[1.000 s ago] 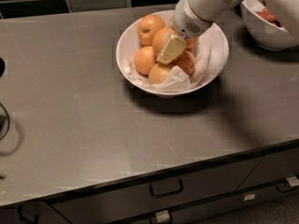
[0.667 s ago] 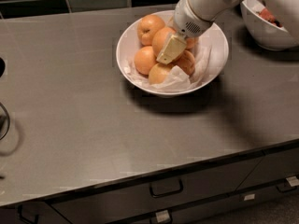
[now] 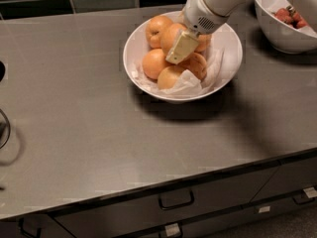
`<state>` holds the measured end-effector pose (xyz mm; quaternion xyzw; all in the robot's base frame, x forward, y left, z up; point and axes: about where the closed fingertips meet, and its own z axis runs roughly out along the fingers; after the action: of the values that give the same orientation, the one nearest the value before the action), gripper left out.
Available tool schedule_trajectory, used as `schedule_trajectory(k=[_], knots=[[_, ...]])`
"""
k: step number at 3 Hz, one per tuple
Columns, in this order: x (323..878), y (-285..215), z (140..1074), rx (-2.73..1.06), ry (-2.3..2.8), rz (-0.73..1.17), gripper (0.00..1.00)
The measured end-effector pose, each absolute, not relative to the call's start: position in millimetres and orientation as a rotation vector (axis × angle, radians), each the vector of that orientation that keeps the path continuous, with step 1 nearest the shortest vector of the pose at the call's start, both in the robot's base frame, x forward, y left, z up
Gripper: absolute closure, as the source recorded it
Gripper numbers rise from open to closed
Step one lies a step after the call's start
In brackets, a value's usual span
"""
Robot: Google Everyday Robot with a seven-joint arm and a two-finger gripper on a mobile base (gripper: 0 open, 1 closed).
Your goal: Pick orange from white bowl
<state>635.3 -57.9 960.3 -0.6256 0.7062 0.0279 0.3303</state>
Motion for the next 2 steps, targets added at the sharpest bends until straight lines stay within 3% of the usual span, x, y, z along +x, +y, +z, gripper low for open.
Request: schedule_trajectory(k=[2], knots=[[629, -61, 997, -1.591, 1.773, 0.045, 1.00]])
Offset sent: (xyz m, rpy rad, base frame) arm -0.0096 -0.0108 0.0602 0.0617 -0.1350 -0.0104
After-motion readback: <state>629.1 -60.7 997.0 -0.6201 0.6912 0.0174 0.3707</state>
